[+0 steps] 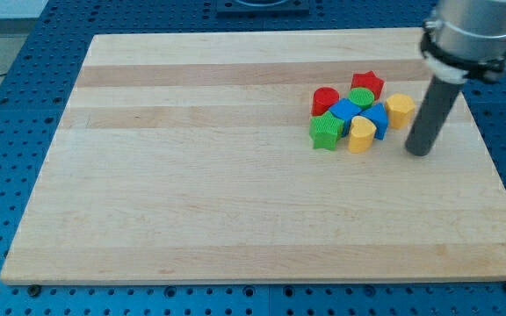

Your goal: Move the red star to the top right of the board

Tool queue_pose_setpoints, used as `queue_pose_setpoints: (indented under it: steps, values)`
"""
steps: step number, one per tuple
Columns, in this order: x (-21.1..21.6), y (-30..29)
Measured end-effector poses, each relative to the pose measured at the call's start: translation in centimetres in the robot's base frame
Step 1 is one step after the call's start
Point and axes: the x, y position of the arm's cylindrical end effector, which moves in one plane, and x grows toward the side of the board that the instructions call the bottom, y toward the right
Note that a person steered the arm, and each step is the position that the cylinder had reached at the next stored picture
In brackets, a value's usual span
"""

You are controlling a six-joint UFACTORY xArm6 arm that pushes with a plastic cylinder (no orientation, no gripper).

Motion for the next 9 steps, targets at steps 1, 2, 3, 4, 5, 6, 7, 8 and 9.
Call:
queue_pose_setpoints:
  steps: [1,2,3,4,5,6,7,8,9]
  values:
    - [-0.8,-2.2]
    - [-1.7,-5.5]
    - [-5.0,-9.0]
    - [-9.3,-12.6]
    - [-11.1,-11.5]
    - [-10.6,-10.1]
    - [-9.3,-9.0]
    - [-10.0,-5.2]
    - [-12.7,-3.2]
